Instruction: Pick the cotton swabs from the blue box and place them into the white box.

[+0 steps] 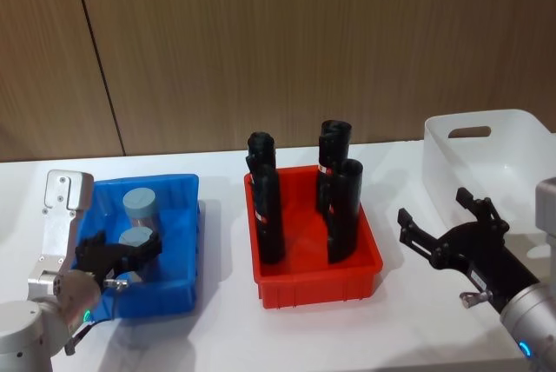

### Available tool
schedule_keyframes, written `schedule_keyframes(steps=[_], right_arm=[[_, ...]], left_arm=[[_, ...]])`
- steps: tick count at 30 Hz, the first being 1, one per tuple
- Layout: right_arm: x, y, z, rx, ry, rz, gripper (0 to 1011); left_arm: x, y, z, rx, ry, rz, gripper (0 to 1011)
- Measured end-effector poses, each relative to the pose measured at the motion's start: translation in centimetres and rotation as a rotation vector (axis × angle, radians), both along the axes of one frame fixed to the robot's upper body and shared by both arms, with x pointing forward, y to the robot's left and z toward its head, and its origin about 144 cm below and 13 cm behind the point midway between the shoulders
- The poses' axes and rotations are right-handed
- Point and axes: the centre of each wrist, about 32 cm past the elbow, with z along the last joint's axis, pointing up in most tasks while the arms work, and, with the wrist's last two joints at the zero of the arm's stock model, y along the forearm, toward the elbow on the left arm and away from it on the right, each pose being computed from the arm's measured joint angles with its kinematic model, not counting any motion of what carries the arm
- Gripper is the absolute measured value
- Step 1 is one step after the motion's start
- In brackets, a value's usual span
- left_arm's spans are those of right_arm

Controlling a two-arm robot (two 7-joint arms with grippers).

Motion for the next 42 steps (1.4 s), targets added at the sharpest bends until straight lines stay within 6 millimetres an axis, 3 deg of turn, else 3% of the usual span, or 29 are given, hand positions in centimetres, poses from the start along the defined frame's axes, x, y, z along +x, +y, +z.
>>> schedule_keyframes(steps=[12,21,25,35,42], right_arm=[[0.0,0.0,0.0,0.0,0.0,0.0,1002],[0.0,0.0,0.0,0.0,0.0,0.0,1002],[0.0,0.0,0.0,0.0,0.0,0.0,1002],[0.0,0.0,0.0,0.0,0.0,0.0,1002],[0.0,0.0,0.0,0.0,0.0,0.0,1002]], left_arm=[[1.1,0.4,-0.7,-0.021,-0.002,-0.047,1002],[1.6,0.5,-1.0,-0.029,0.01,-0.072,813],[1.7,0.5,-1.0,-0.024,0.009,-0.082,676],[1.6,-0.1,0.7,0.018,-0.044,-0.122,671],[1.2,-0.8,3.0,0.052,-0.113,-0.166,672]])
